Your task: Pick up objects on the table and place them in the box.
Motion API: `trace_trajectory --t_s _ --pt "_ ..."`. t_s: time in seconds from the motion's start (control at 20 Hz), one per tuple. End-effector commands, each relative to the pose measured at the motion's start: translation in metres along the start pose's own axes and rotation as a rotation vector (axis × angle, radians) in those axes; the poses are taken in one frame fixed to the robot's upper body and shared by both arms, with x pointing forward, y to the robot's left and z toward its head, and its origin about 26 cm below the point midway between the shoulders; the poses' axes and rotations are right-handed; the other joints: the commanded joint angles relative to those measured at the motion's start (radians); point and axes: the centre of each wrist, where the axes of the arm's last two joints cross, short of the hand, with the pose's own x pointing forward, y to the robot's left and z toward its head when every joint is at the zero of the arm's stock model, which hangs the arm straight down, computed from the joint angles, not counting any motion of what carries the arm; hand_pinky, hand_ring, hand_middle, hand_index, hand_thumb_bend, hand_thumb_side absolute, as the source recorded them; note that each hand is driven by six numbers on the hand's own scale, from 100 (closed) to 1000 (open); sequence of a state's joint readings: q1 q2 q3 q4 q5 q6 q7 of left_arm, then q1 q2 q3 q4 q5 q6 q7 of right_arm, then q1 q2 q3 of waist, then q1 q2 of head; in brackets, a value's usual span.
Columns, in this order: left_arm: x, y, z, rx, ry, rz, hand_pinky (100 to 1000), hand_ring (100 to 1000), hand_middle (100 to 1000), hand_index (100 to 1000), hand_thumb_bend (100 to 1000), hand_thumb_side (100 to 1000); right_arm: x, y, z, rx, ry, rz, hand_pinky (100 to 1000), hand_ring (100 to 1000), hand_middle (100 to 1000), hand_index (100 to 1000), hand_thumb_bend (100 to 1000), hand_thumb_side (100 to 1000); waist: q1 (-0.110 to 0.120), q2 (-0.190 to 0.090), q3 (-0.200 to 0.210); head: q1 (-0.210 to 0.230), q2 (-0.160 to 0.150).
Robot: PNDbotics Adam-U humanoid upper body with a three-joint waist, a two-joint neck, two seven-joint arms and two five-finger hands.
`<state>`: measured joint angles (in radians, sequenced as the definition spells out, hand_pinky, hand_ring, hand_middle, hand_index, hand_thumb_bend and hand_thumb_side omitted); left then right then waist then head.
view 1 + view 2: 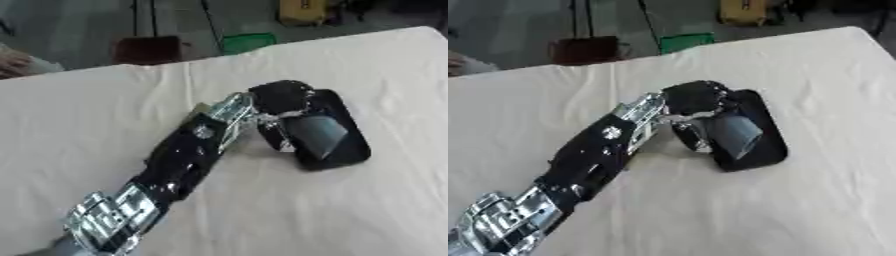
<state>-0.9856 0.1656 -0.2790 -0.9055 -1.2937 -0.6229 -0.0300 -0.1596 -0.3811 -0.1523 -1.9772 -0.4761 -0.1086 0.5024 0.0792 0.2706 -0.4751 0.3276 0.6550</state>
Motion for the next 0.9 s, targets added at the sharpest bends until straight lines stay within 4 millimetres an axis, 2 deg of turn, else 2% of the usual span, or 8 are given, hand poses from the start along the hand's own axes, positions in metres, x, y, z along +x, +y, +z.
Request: trace_trajectory --t_s 0.05,0.1,0.15,0.35,0.5,0.65,0.8,0.9 --pt "-0.002 0.013 -0.004 0.011 -0.019 -0.029 808 805 832 922 100 537 0.008 -0.001 -0.005 0.02 -0.026 0.018 650 526 768 824 100 539 -0.006 -0.013 -0.004 0.0 -0.008" --pt "-0.002 0.015 -0.004 0.019 -0.024 -0.03 808 805 832 922 100 537 0.008 0.0 -0.005 0.02 -0.025 0.018 650 526 768 824 100 539 -0.006 -0.013 -0.004 0.0 -0.008" --pt "-0.002 0.018 -0.005 0.03 -0.026 -0.03 822 819 853 936 100 617 0.008 0.0 -0.005 0.02 -0.025 0.018 650 526 768 824 100 539 -0.006 -0.013 -0.004 0.0 -0.009" --pt "-0.003 0.032 -0.004 0.074 -0.019 -0.029 848 852 884 959 100 673 0.008 0.0 -0.005 0.02 -0.024 0.017 650 526 768 824 100 539 -0.008 -0.015 -0.003 -0.001 -0.011" --pt "-0.004 0.043 -0.004 0.092 -0.01 -0.041 870 878 904 969 100 669 0.008 -0.001 -0.004 0.021 -0.024 0.017 650 526 768 824 100 539 -0.009 -0.017 -0.002 0.0 -0.013" --pt "-0.003 0.053 -0.004 0.085 -0.01 -0.082 899 914 931 978 184 616 0.008 -0.001 -0.004 0.021 -0.023 0.016 650 526 768 824 100 538 -0.01 -0.017 -0.002 0.001 -0.016" --pt "-0.002 0.056 -0.005 0.071 -0.009 -0.114 903 918 935 980 194 615 0.008 0.0 -0.004 0.021 -0.023 0.016 650 526 768 824 100 536 -0.01 -0.017 -0.002 0.001 -0.016" --pt "-0.002 0.053 -0.004 0.046 -0.005 -0.133 917 934 951 986 253 627 0.008 -0.001 -0.004 0.021 -0.024 0.016 650 527 768 824 100 529 -0.01 -0.017 -0.001 0.0 -0.016"
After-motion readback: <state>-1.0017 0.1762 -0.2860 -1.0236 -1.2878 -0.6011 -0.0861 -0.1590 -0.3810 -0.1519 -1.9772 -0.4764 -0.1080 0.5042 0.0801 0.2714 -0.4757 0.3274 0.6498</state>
